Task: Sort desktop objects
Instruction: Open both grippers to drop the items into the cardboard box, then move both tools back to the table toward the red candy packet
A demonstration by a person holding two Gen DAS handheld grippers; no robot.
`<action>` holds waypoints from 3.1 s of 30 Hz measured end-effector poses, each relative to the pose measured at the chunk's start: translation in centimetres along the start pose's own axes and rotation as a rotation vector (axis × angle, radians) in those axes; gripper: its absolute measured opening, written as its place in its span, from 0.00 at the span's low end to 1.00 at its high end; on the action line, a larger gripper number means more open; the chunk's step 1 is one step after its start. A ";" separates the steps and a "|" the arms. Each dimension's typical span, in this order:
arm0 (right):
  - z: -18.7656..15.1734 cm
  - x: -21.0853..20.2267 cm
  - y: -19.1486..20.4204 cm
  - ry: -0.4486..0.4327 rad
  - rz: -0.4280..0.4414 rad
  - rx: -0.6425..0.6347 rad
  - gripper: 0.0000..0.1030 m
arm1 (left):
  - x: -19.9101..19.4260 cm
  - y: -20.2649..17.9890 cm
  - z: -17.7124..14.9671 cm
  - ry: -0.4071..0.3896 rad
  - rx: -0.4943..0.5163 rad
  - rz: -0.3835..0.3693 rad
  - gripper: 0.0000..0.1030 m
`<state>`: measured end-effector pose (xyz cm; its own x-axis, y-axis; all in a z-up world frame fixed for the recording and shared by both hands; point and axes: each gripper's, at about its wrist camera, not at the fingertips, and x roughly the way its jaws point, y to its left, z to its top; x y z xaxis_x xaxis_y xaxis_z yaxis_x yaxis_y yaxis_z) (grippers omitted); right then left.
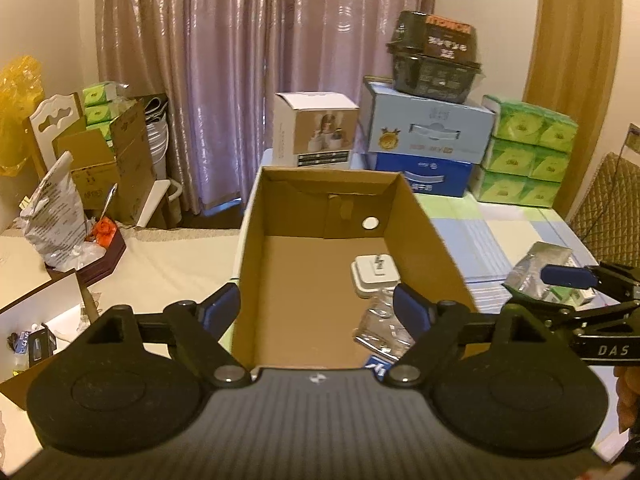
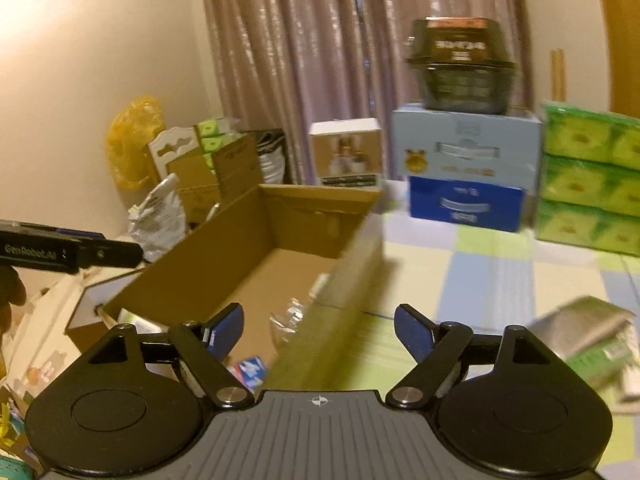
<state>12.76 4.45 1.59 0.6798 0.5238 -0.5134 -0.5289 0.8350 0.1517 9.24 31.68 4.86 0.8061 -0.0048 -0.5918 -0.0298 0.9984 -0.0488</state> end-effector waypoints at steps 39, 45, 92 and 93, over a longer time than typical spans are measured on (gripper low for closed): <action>-10.4 -19.8 -18.5 0.004 -0.376 0.257 0.98 | -3.2 -21.6 -4.0 0.018 0.172 -0.234 0.99; -11.6 -19.8 -19.8 0.033 -0.398 0.264 0.98 | -1.5 -24.0 -4.4 0.048 0.185 -0.276 0.99; -12.0 -5.9 -32.6 0.315 -0.302 -0.072 0.57 | 20.3 -34.9 -6.8 0.251 0.327 -0.407 0.44; -12.1 -5.7 -32.7 0.315 -0.309 -0.065 0.57 | 20.6 -34.9 -6.8 0.255 0.315 -0.410 0.41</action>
<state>20.01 -27.88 -10.61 0.6284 0.1661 -0.7599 -0.3629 0.9267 -0.0975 22.90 -3.64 -11.07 0.5452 -0.3696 -0.7525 0.4638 0.8806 -0.0965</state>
